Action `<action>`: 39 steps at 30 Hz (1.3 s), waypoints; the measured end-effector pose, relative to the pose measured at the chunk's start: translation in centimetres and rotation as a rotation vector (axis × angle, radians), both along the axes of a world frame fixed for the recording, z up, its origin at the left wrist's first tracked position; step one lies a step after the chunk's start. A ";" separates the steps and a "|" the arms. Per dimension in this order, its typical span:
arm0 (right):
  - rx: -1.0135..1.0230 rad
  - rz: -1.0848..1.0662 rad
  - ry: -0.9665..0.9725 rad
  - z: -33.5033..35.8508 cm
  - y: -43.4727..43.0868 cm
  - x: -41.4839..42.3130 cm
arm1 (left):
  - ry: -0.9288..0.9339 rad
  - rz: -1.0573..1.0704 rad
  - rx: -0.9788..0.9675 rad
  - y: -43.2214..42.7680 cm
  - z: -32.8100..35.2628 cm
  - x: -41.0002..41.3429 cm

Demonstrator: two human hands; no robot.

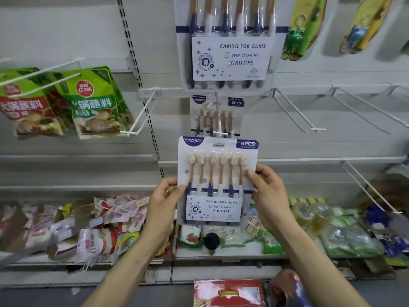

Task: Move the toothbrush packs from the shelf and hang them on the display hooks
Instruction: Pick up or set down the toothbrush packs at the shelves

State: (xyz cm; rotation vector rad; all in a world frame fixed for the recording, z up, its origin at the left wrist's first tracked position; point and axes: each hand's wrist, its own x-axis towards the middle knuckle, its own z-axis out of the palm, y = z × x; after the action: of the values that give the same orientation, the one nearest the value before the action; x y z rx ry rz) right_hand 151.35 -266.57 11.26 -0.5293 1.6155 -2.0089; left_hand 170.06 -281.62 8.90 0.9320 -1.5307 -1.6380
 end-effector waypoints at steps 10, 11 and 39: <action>-0.018 -0.020 0.052 0.5 -1.5 -2.8 | -0.041 0.001 -0.055 -1.6 1.3 -2.4; -0.017 -0.019 0.057 0.5 -1.7 -3.0 | -0.041 0.006 -0.056 -1.7 1.4 -2.7; 0.210 -0.139 0.311 -0.8 -13.6 -15.2 | -0.230 0.072 -0.209 -14.7 0.5 -15.0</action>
State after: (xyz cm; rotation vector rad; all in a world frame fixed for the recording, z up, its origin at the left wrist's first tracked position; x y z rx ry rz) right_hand 136.18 -280.13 10.51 -0.6927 2.0738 -1.8929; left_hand 155.03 -296.34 9.35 1.0745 -1.7628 -1.3261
